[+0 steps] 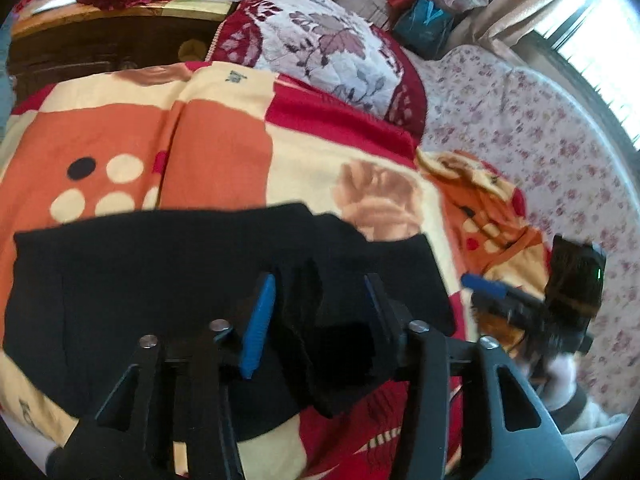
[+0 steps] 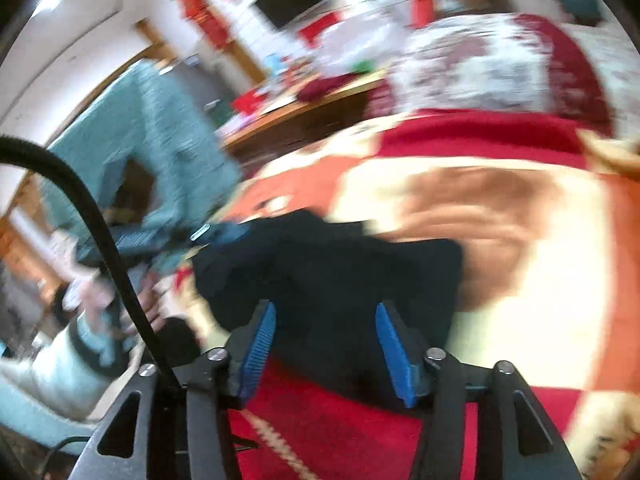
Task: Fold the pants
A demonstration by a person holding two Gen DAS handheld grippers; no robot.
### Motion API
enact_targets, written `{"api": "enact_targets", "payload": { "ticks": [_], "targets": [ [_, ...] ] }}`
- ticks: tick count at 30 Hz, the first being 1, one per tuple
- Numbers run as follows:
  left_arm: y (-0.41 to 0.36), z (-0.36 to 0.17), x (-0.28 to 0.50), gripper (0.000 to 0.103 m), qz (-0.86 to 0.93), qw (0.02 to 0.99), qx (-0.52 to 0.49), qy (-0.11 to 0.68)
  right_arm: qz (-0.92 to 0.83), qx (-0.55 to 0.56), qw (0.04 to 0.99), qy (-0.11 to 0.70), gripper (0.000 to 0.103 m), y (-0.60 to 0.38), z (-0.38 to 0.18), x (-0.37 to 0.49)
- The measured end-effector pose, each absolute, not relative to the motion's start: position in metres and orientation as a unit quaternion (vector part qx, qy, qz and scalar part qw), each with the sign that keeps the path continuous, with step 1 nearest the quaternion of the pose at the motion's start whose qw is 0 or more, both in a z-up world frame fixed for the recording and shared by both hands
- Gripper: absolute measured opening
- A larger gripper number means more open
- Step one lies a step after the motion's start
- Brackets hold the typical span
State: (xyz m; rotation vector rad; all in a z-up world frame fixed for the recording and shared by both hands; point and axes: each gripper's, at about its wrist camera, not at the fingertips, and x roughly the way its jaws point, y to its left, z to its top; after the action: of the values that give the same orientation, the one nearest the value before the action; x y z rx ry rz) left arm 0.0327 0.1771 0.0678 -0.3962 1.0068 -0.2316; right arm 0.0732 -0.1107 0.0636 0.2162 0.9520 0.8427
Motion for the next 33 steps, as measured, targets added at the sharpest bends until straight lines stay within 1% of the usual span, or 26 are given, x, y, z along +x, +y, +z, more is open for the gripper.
{"api": "enact_targets", "payload": {
  "ticks": [5,10,11,12,13,14,15,16,18,20,21,23,24,25,26,28,30,33],
  "targets": [
    [0.161,0.047,0.037,0.051,-0.056,0.839,-0.183,0.509,0.357,0.145,0.783,0.489,0.052,-0.134,0.032,0.102],
    [0.142,0.037,0.051,0.052,-0.027,0.847,-0.157,0.507,0.384,0.183,0.745,0.513,0.052,-0.121,0.011,0.109],
    [0.139,0.036,0.054,0.051,-0.026,0.848,-0.155,0.506,0.398,0.192,0.739,0.508,0.050,-0.119,0.007,0.110],
    [0.136,0.035,0.056,0.051,-0.029,0.850,-0.152,0.503,0.399,0.190,0.745,0.500,0.041,-0.119,0.007,0.105],
    [0.129,0.035,0.060,0.050,-0.040,0.853,-0.140,0.502,0.397,0.187,0.750,0.494,0.035,-0.119,0.006,0.105],
    [0.124,0.037,0.063,0.038,-0.050,0.854,-0.130,0.501,0.399,0.190,0.750,0.492,0.033,-0.121,0.006,0.105],
    [0.119,0.039,0.066,0.025,-0.060,0.856,-0.119,0.499,0.399,0.195,0.751,0.489,0.027,-0.124,0.008,0.103],
    [0.114,0.043,0.068,0.024,-0.068,0.860,-0.109,0.493,0.393,0.193,0.759,0.483,0.024,-0.127,0.012,0.101],
    [0.109,0.053,0.070,0.024,-0.083,0.870,-0.094,0.476,0.386,0.180,0.776,0.466,0.023,-0.131,0.023,0.094],
    [0.109,0.054,0.072,0.024,-0.079,0.879,-0.072,0.466,0.379,0.161,0.791,0.453,0.023,-0.133,0.034,0.087],
    [0.112,0.049,0.072,0.024,-0.068,0.876,-0.064,0.473,0.371,0.151,0.794,0.457,0.023,-0.129,0.034,0.087],
    [0.125,0.037,0.071,0.024,-0.065,0.861,-0.093,0.496,0.352,0.140,0.790,0.481,0.023,-0.122,0.022,0.088],
    [0.134,0.034,0.065,0.025,-0.068,0.855,-0.117,0.501,0.340,0.129,0.783,0.504,0.027,-0.117,0.011,0.089],
    [0.138,0.036,0.058,0.025,-0.064,0.855,-0.124,0.500,0.335,0.129,0.783,0.507,0.032,-0.116,0.009,0.088],
    [0.141,0.038,0.051,0.025,-0.056,0.857,-0.119,0.498,0.335,0.139,0.784,0.503,0.033,-0.117,0.011,0.088],
    [0.145,0.045,0.037,0.025,-0.033,0.864,-0.098,0.493,0.317,0.131,0.793,0.503,0.041,-0.122,0.019,0.090],
    [0.149,0.052,0.025,0.025,-0.026,0.869,-0.090,0.486,0.299,0.114,0.810,0.491,0.042,-0.128,0.034,0.090],
    [0.147,0.062,0.015,0.025,-0.039,0.873,-0.102,0.476,0.314,0.132,0.821,0.458,0.042,-0.133,0.058,0.083]
  ]
}}
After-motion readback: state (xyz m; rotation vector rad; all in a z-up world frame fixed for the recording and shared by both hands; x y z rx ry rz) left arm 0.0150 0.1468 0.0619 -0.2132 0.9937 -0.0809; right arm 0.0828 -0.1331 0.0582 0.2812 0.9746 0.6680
